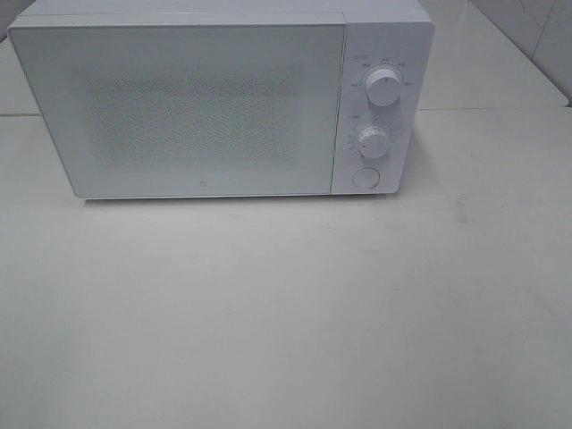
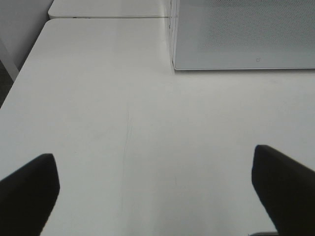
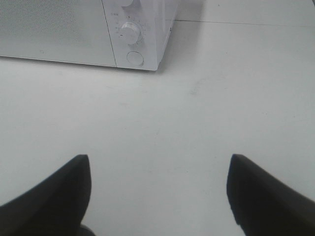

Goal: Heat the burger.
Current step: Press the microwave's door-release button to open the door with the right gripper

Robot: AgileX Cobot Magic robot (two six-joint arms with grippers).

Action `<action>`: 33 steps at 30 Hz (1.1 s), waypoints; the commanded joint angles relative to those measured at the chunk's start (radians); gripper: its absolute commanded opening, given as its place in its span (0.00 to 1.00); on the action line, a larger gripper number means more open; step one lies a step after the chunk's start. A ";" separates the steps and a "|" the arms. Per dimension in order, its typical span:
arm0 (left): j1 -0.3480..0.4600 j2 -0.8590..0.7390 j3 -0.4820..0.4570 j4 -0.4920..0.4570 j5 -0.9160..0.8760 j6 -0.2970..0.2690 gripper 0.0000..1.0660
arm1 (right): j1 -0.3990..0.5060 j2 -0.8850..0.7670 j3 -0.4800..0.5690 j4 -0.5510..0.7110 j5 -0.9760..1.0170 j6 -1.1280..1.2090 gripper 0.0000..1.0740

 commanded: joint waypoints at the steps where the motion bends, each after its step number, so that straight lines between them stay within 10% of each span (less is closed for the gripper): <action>1: 0.000 -0.006 0.004 -0.003 -0.012 -0.004 0.94 | -0.007 -0.030 0.003 0.005 -0.002 -0.006 0.70; 33: 0.000 -0.006 0.004 -0.003 -0.012 -0.004 0.94 | -0.007 0.421 -0.023 0.028 -0.427 -0.006 0.70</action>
